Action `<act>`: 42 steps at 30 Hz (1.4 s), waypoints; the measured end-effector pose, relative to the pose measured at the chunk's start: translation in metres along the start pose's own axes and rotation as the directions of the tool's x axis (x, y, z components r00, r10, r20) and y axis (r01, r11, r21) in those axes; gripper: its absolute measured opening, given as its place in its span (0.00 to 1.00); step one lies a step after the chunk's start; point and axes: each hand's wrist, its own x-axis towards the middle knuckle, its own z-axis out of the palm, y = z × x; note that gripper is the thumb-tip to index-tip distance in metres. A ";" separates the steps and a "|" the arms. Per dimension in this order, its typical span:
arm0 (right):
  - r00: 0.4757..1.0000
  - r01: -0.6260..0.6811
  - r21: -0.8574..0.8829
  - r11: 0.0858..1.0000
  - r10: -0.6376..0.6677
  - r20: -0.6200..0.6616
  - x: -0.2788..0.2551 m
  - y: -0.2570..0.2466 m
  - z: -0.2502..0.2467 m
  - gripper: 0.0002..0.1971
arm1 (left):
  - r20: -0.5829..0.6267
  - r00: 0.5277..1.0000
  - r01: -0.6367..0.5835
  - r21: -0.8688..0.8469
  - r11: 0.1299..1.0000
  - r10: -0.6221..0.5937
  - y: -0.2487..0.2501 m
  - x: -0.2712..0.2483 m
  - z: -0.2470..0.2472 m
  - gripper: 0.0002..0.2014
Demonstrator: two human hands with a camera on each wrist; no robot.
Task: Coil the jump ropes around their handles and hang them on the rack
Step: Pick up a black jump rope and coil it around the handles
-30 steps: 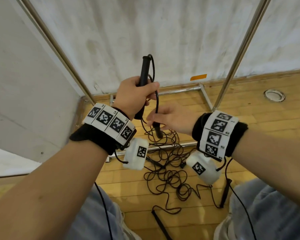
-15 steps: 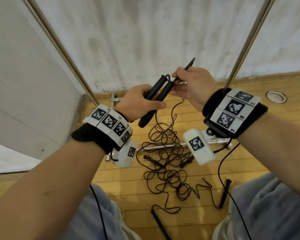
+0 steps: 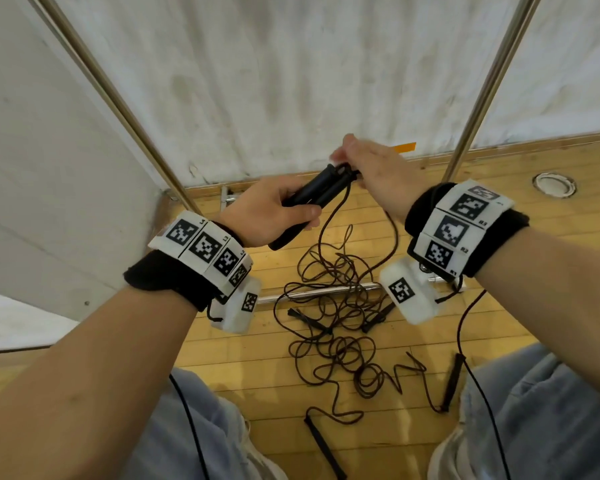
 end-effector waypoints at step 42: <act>0.999 -0.027 0.132 0.991 0.030 -0.021 -0.013 -0.014 0.027 0.24 | -0.434 0.835 -0.101 -0.726 0.680 -0.339 0.032 0.002 -0.003 0.08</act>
